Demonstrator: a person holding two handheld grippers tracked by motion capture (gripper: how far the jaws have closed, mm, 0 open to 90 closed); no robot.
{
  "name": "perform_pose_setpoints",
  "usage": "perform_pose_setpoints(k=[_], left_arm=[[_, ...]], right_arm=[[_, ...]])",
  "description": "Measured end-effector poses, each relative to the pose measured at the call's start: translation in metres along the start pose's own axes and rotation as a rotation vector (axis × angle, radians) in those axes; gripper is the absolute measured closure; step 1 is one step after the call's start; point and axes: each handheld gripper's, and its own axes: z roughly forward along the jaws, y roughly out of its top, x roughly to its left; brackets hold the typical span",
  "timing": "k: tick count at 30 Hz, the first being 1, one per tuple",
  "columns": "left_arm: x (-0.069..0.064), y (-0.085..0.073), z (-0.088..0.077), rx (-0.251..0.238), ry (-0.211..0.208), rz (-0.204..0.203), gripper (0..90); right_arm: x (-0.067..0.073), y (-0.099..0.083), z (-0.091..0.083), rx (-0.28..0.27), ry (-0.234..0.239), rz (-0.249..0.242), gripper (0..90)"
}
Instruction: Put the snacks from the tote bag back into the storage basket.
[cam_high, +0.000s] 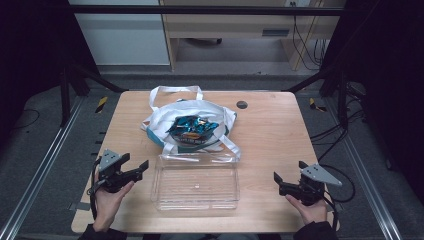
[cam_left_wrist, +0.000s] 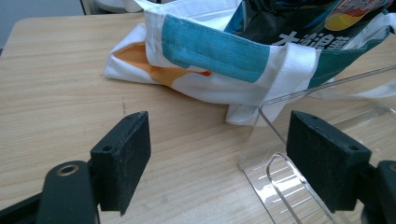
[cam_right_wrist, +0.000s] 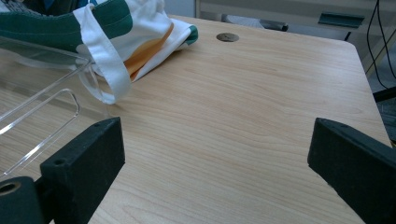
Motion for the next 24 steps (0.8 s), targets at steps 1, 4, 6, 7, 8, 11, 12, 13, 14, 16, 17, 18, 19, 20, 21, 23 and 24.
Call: perform_pose_setpoints(k=[1, 4, 6, 7, 8, 11, 12, 13, 14, 16, 17, 18, 19, 20, 21, 23, 24], left_arm=[[-0.001, 0.000, 0.000, 0.004, 0.002, 0.004, 22.1], [-0.003, 0.000, 0.000, 0.009, -0.002, 0.016, 24.2], [-0.004, 0.001, 0.000, 0.001, -0.010, 0.019, 24.8], [-0.004, 0.001, 0.000, 0.001, -0.010, 0.019, 24.9], [-0.004, 0.001, 0.000, -0.002, -0.012, 0.018, 25.2], [-0.005, 0.003, -0.001, -0.011, -0.020, 0.015, 26.1], [-0.006, 0.004, -0.001, -0.014, -0.024, 0.011, 26.1], [-0.006, 0.005, -0.001, -0.014, -0.030, 0.007, 26.4], [-0.007, 0.006, -0.001, -0.015, -0.035, -0.001, 26.7], [-0.008, 0.008, -0.002, -0.022, -0.044, -0.009, 27.1], [-0.009, 0.009, -0.003, -0.027, -0.047, -0.010, 27.4], [-0.009, 0.010, -0.004, -0.030, -0.050, -0.008, 27.5], [-0.010, 0.011, -0.004, -0.032, -0.051, -0.008, 27.5], [-0.011, 0.012, -0.004, -0.034, -0.053, -0.007, 27.5], [-0.012, 0.013, -0.004, -0.033, -0.057, -0.004, 27.5], [-0.015, 0.014, -0.004, -0.037, -0.063, -0.001, 27.5], [-0.016, 0.015, -0.004, -0.036, -0.064, 0.002, 27.5]], right_arm=[[0.000, 0.000, 0.000, 0.000, 0.000, 0.000, 4.3], [0.002, 0.000, -0.001, 0.003, 0.002, -0.010, 4.4], [0.003, 0.001, -0.001, 0.001, 0.005, -0.008, 4.4], [0.003, 0.001, -0.001, 0.001, 0.005, -0.012, 4.4], [0.003, 0.001, -0.001, 0.004, 0.003, -0.019, 4.4], [0.004, 0.001, 0.000, 0.010, 0.004, -0.022, 4.4], [0.005, 0.001, 0.000, 0.011, 0.004, -0.024, 4.4], [0.005, 0.001, 0.000, 0.009, 0.004, -0.025, 4.4], [0.005, 0.001, 0.000, 0.009, 0.005, -0.025, 4.4], [0.005, 0.002, 0.000, 0.007, 0.006, -0.021, 4.4], [0.005, 0.002, 0.000, 0.007, 0.005, -0.021, 4.4], [0.005, 0.002, 0.000, 0.009, 0.005, -0.020, 4.4], [0.005, 0.002, 0.000, 0.008, 0.005, -0.021, 4.4], [0.005, 0.002, 0.000, 0.006, 0.004, -0.026, 4.4], [0.006, 0.002, -0.001, 0.004, 0.006, -0.023, 4.5], [0.006, 0.002, -0.001, 0.005, 0.007, -0.023, 4.4], [0.006, 0.002, 0.000, 0.010, 0.006, -0.023, 4.4]])
